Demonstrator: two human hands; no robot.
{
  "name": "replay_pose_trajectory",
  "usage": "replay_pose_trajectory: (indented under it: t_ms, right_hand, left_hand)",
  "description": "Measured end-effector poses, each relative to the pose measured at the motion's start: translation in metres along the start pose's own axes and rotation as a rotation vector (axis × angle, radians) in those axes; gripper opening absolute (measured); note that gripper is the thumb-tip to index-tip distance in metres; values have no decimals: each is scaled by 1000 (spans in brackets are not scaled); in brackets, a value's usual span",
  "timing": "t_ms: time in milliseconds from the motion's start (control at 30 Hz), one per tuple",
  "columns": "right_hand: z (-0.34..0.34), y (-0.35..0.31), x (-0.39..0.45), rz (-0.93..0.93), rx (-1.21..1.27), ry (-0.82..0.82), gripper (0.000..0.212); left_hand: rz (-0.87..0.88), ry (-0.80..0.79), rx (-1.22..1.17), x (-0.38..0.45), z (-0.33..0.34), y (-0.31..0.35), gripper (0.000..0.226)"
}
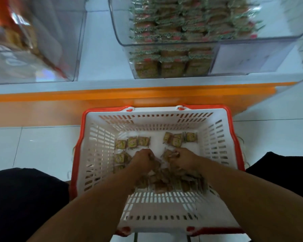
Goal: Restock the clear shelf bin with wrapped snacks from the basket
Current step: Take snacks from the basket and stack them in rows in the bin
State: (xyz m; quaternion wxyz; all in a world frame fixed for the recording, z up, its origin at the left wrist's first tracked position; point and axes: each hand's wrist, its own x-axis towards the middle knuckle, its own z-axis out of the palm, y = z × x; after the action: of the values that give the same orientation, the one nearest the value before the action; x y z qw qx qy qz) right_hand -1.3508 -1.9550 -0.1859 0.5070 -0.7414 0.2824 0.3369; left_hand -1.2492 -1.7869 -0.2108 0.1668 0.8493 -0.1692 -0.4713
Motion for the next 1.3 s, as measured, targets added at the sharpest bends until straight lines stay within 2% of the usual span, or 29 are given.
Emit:
replay_pose_trajectory:
  t_ms: [33,67,133,200,267,367,433,500,567,633,700,733,800,867,1033,1167,1300]
  right_hand:
    - [-1,-7,-10,-5,-70,-54,14]
    - [-2,-12,-13,52,32,-87,8]
    - [-9,-24,-19,70,245,-77,26]
    - [-22,-46,-29,54,286,-69,36]
    - [-39,-74,-46,-25,158,-28,37]
    - [-67,-122,-82,-148,-116,-2,35]
    - [-84,-152,-113,-198,-356,47,35]
    - [-96,-176,-146,-239,-459,104,35]
    - [-107,-192,-179,-315,-497,234,36]
    - [-115,-203,-205,-434,-307,305,39]
    - [-121,-210,-225,-553,20,280,51]
    - [-121,-215,-232,-584,159,270,61]
    - [-122,-224,-238,-616,315,293,67]
    - [-123,-232,-239,-648,387,327,61]
    - [-122,-232,-245,-682,561,272,32]
    - [-118,-234,-245,-652,648,212,33]
    - [-114,-236,-246,-679,622,179,27]
  left_hand:
    - [-21,-6,-78,-3,-3,4,8]
    - [-53,-16,-175,-5,-5,8,9]
    - [-133,-33,-411,-14,-10,19,11]
    - [-181,16,-614,-29,-20,36,13]
    - [-191,65,-799,-49,-33,59,18]
    - [-130,-9,-994,-84,-64,95,30]
    - [-43,-10,-941,-107,-86,114,32]
    - [47,27,-897,-133,-105,132,34]
    - [138,36,-953,-159,-126,151,38]
    - [230,-7,-1011,-189,-149,164,37]
    - [354,-72,-1038,-212,-171,169,30]
    - [413,-82,-1050,-222,-180,171,26]
    - [517,-36,-1106,-235,-195,175,22]
    - [583,19,-1178,-239,-203,179,20]
    - [629,120,-1198,-237,-214,179,15]
    - [668,75,-1148,-233,-218,173,28]
    - [681,70,-1166,-233,-215,170,24]
